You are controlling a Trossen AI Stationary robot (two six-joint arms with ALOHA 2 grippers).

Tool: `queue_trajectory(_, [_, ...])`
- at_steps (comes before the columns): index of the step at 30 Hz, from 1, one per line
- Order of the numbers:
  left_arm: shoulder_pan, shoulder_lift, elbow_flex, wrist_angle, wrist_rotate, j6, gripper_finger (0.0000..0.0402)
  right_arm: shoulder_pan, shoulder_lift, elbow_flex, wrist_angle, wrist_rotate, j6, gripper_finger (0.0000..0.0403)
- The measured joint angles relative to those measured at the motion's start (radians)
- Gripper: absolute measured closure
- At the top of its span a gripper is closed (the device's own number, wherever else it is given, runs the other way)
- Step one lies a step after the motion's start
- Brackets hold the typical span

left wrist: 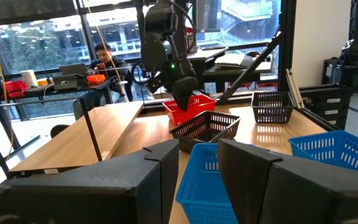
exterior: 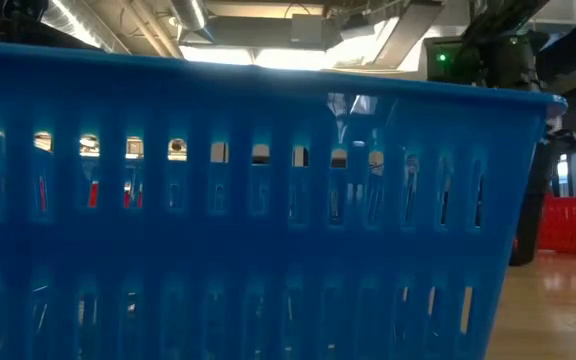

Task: Stack baskets on shelf by color
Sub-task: Put the bottom right red bin on the shelf

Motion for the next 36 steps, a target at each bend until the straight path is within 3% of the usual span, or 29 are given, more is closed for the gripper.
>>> queue_trajectory(9, [0.0,0.0,0.0,0.0,0.0,0.0,0.0298,0.0,0.0,-0.091,0.117,0.025,-0.056,0.0307])
queue_trajectory(14, [0.0,0.0,0.0,0.0,0.0,0.0,0.0298,-0.001,-0.001,-0.106,0.133,0.042,-0.054,0.0383])
queue_trajectory(16, [0.0,0.0,0.0,0.0,0.0,0.0,0.0298,0.0,-0.001,-0.084,0.106,0.05,-0.034,0.0391])
queue_trajectory(22, [0.0,0.0,0.0,0.0,0.0,0.0,0.0298,0.0,-0.001,0.106,-0.042,0.108,-0.026,0.0399])
queue_trajectory(28, [0.0,0.0,0.0,0.0,0.0,0.0,0.0298,-0.033,-0.001,0.368,-0.196,0.258,-0.028,0.0401])
queue_trajectory(33, [0.0,0.0,0.0,0.0,0.0,0.0,0.0298,-0.146,-0.002,0.51,-0.239,0.419,-0.105,0.0402])
queue_trajectory(36, [0.0,0.0,0.0,0.0,0.0,0.0,0.0298,-0.245,-0.001,0.533,-0.21,0.437,-0.187,0.0402])
